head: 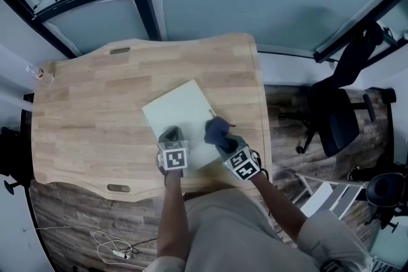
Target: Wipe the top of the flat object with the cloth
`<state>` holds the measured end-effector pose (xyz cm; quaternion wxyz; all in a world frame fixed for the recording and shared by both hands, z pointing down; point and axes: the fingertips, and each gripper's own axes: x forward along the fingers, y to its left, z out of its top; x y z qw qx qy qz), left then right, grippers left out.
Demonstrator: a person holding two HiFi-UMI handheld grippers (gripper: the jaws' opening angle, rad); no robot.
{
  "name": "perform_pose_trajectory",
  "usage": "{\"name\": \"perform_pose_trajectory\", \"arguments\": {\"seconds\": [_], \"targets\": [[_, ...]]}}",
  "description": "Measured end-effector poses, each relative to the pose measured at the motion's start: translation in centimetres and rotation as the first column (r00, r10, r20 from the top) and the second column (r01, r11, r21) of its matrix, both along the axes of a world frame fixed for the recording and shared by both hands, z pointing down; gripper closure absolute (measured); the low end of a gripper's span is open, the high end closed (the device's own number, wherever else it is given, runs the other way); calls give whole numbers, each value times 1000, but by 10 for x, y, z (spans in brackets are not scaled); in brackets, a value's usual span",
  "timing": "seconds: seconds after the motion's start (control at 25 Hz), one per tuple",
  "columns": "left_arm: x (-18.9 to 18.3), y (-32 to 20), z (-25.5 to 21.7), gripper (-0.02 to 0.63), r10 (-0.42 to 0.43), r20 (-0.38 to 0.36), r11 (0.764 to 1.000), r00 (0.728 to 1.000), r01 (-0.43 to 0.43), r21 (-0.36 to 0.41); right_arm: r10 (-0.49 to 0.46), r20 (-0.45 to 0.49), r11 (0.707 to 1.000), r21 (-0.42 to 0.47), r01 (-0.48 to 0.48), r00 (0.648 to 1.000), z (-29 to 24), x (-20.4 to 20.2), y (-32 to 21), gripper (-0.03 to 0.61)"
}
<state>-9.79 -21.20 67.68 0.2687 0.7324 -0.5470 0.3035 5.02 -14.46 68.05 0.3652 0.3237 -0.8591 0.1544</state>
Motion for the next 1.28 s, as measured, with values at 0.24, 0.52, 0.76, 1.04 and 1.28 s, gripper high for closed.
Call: {"name": "perform_pose_trajectory", "arguments": {"seconds": [0.24,0.52,0.76,1.04,1.28], "targets": [[-3,14,-21,606,40,-93,998,995,-35,59,4,-2,1000,-21,-4,1000,3,3,4,472],[-23,52,-11,606,16,-110,995,994,-5,104,36,4,999,-5,-36,999,2,4,4,474],[-24,54,1,606,-34,-107,992,994,47,116,49,21,999,4,-50,999,-1,4,6,473],[-30,52,-1,606,-89,-131,988,987,104,110,48,17,999,-1,-48,999,-1,9,26,474],[-30,50,-1,606,-106,-132,986,986,121,112,-52,-87,999,-11,52,995,-1,-10,44,474]]}}
